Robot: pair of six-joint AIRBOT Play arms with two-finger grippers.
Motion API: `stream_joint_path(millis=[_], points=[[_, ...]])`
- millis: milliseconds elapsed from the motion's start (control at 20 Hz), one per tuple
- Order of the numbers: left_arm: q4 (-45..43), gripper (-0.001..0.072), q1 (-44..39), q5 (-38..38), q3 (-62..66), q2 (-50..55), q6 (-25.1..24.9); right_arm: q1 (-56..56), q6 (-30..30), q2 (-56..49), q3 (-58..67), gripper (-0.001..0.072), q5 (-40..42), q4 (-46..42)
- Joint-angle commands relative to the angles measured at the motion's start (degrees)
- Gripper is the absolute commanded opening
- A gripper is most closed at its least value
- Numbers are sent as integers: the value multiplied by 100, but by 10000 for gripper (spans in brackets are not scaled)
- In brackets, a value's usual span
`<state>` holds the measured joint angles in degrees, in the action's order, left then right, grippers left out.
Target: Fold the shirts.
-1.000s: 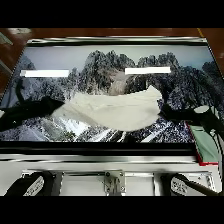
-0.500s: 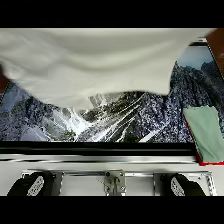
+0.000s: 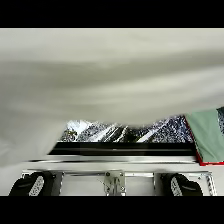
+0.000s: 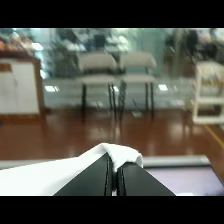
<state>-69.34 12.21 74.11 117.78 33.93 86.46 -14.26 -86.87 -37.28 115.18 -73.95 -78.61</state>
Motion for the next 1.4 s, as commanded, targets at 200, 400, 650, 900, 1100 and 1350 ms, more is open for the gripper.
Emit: stream_joint_path(millis=[200, 400, 650, 900, 1100, 1350], points=[[-354, 43, 2, 1576, -975, -98, 229, 7, -17, -566, 98, 65, -3058, -251], [-358, 45, 2, 1711, -2605, -70, -146, 9, -188, -1106, -1241, 65, -3228, 7], [-96, 45, -4, -79, -5018, 509, -186, 11, -63, -1945, -4223, 65, -960, 48], [737, 46, -221, -2979, -5965, 2192, -896, 977, 339, -3711, -4500, 65, 3082, 68], [791, 46, -647, -4944, -5960, 3545, -992, 1534, 273, -4618, -4500, 65, 5694, 76], [787, 45, -1241, -5737, -5960, 4634, -997, 1668, 87, -5416, -4503, 65, 6454, 74]])
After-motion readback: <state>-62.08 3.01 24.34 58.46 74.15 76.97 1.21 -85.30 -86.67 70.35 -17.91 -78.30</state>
